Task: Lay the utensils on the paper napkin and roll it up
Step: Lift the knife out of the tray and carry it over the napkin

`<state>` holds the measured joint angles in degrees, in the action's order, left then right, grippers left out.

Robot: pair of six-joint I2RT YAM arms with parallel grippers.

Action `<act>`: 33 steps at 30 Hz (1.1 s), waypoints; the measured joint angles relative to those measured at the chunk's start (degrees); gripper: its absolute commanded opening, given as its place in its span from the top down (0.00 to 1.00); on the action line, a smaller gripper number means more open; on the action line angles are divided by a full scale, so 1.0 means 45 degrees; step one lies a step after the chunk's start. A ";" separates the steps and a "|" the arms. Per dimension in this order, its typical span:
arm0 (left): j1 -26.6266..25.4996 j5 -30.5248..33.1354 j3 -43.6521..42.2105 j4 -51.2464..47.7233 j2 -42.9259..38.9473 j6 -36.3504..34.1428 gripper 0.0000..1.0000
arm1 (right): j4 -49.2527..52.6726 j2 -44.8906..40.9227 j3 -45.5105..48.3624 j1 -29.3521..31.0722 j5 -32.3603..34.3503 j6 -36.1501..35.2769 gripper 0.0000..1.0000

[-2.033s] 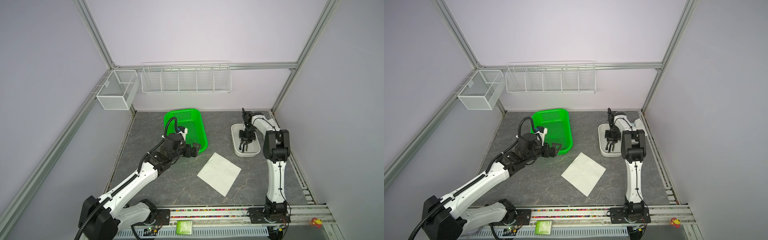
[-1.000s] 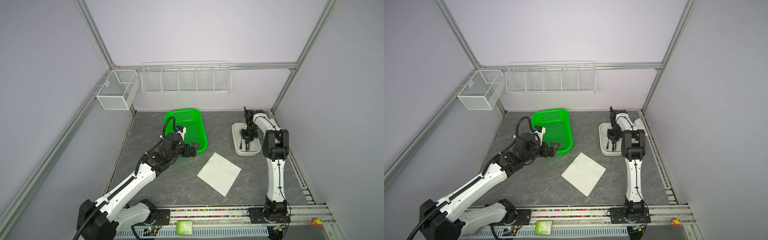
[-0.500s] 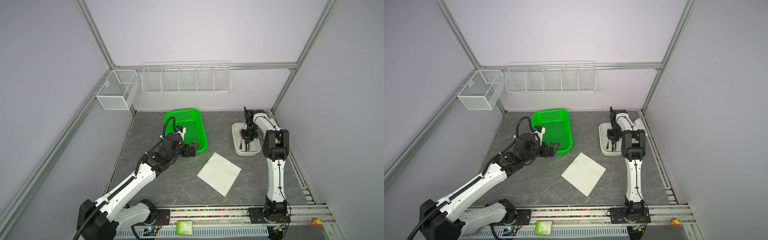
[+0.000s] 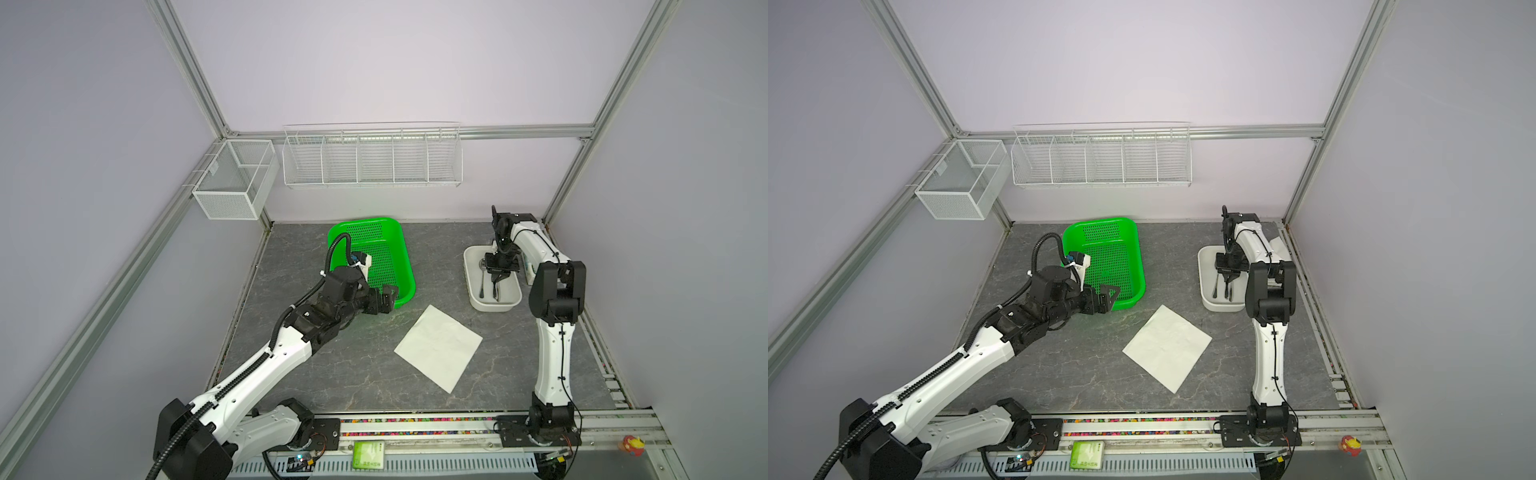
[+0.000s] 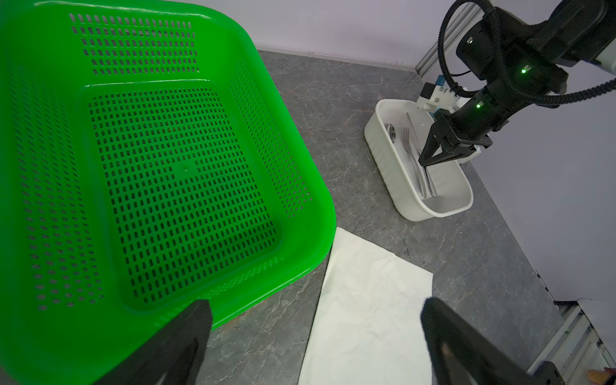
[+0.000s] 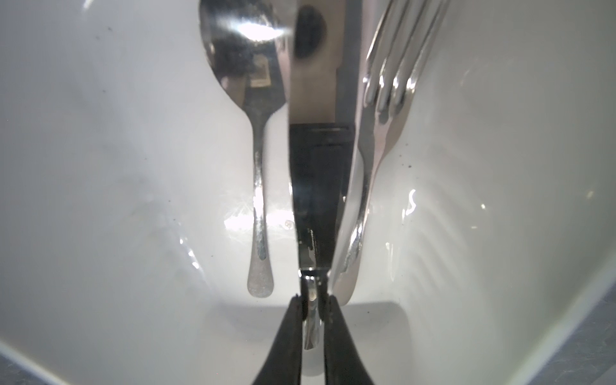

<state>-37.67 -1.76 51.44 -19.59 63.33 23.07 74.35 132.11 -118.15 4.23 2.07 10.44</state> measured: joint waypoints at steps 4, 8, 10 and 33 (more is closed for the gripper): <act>0.0000 0.0000 0.0000 0.0000 0.0000 0.0000 0.01 | 0.0126 -0.0194 0.0000 0.0010 -0.0005 -0.0010 0.87; 0.0000 -0.0005 0.0005 0.0000 0.0000 0.0000 0.01 | 0.0272 -0.0568 -0.0010 0.0039 -0.0005 -0.0049 0.86; 0.0000 -0.0005 0.0005 0.0000 0.0000 0.0000 0.01 | 0.0379 -0.0777 -0.0073 0.0068 -0.0019 -0.0063 0.87; 0.0000 -0.0287 -0.0005 0.0068 -0.0005 0.0068 0.01 | -0.0471 -0.5323 0.4119 0.3181 -0.1579 0.0447 0.86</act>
<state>-37.67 -3.05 51.42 -19.29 63.31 23.38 72.23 108.16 -99.61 18.55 -5.04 12.45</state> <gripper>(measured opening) 0.991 0.141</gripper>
